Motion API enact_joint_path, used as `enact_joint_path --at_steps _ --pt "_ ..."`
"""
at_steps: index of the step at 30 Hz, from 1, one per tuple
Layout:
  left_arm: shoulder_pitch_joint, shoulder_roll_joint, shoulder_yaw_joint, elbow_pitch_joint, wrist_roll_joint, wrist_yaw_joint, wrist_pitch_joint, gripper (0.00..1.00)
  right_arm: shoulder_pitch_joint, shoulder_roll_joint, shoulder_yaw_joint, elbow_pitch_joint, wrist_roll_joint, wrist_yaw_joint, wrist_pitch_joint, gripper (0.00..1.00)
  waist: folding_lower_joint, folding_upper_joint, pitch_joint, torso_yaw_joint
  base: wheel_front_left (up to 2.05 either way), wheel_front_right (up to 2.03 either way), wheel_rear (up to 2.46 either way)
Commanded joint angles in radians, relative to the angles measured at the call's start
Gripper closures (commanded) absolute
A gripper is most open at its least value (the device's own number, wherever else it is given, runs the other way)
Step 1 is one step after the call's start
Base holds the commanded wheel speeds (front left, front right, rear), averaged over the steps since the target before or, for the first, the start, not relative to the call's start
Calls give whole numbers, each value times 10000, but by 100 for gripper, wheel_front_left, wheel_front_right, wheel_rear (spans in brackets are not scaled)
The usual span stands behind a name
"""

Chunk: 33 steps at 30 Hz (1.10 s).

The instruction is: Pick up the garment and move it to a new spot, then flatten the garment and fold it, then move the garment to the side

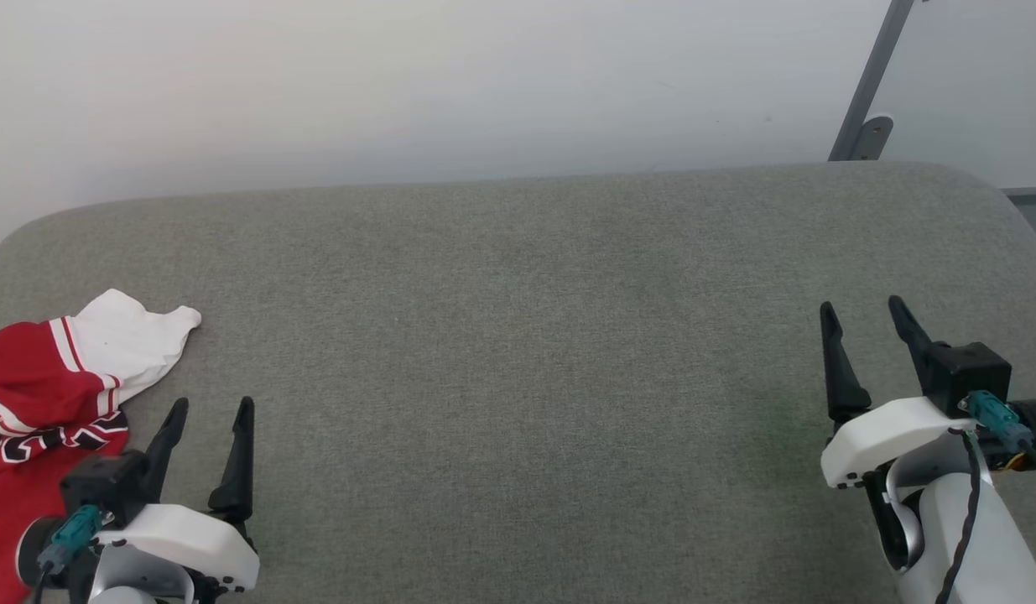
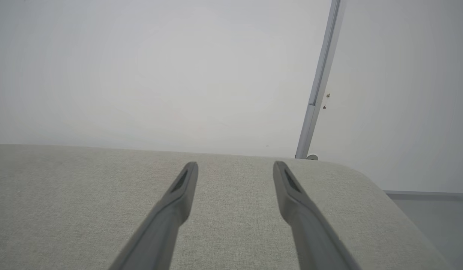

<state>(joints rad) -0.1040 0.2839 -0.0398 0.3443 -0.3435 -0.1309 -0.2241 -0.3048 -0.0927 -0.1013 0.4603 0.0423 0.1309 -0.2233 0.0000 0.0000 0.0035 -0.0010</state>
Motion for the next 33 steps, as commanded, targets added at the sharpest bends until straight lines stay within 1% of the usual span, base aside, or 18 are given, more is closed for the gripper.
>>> enact_joint_path --at_steps 1,10,15,19,27,31,33 --pt "-222 98 -53 7 292 6 -102 0 -131 14 -96 -21 -250 -3 -118 0 0 0 14 24 0 0 0" --pt "-312 59 -43 140 516 6 -259 0 -225 40 -275 36 -797 -3 -281 0 0 0 53 177 0 0 0" --pt "-477 -90 -32 329 876 7 -366 0 -199 84 -422 59 -1129 -3 -385 0 0 0 93 744 0 0 0" --pt "-540 -204 331 523 1145 9 -429 0 -166 167 -237 150 -1323 -3 -445 0 0 0 136 1387 0 0 0" --pt "-150 -796 1376 560 1303 10 -414 0 10 387 529 318 -921 -3 -434 0 0 0 117 3005 0 0 0" --pt "86 -1063 1650 655 1431 10 -412 0 4 420 962 405 -591 -5 -434 0 0 0 79 3868 0 0 0" --pt "142 -1181 1811 680 1509 12 -412 0 20 429 1344 431 -200 -5 -434 0 0 0 61 4263 0 0 0"
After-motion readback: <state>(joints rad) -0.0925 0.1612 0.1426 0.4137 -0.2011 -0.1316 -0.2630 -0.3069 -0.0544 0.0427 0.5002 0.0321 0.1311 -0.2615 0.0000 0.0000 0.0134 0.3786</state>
